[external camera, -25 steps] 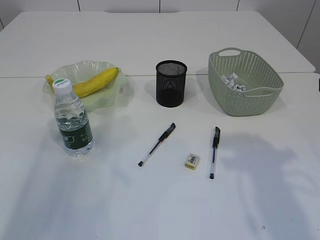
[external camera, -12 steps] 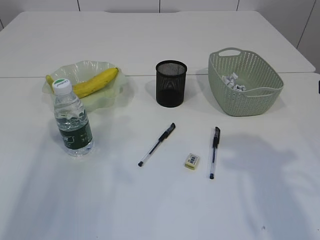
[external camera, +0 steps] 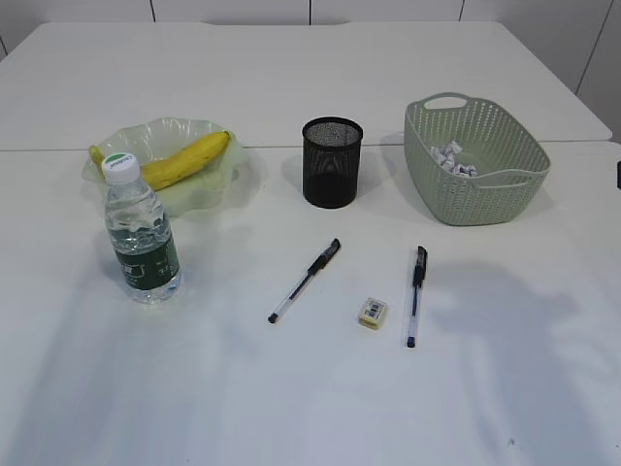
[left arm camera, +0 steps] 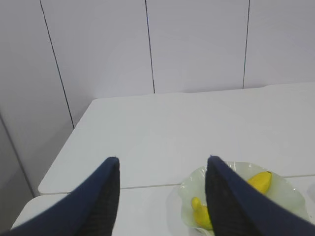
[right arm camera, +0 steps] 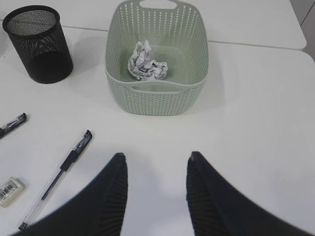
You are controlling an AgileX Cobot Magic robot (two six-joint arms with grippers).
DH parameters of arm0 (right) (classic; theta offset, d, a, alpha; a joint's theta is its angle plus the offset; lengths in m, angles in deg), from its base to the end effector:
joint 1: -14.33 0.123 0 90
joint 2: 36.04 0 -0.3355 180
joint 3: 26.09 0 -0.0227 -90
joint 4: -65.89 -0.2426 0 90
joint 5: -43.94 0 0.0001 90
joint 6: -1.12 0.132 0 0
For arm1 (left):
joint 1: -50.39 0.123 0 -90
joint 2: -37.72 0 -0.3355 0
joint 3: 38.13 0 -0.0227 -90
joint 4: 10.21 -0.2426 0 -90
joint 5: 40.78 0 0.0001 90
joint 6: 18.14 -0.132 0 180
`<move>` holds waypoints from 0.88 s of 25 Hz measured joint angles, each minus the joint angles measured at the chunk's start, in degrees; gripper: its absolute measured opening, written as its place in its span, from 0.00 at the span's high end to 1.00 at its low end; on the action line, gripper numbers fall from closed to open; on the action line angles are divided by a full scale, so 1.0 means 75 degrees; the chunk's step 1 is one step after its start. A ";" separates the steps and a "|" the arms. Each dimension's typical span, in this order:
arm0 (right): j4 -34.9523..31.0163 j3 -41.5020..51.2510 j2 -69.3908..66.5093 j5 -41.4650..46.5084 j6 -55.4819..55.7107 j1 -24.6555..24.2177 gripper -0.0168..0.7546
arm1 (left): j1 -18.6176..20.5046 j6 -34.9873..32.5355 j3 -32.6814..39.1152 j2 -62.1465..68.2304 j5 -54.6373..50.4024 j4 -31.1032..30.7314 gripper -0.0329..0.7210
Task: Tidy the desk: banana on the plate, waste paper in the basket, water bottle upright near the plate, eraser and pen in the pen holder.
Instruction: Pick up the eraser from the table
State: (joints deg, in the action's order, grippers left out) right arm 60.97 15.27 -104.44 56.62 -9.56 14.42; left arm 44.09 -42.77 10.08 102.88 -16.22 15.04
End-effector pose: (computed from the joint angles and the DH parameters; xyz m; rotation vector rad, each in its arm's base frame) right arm 0.2239 0.0028 0.3035 -0.1223 2.1328 -0.0392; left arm 0.2219 -0.0010 0.3499 -0.0324 1.5866 0.0748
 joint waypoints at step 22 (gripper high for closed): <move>-0.0109 0.0000 0.0000 0.0152 0.0015 0.0000 0.59 | 0.0000 0.0036 0.0000 0.0249 0.0723 0.0093 0.22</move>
State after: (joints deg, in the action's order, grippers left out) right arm 60.15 15.27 -104.44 57.77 -9.45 14.42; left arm 44.09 -42.50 10.08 104.75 -10.80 15.74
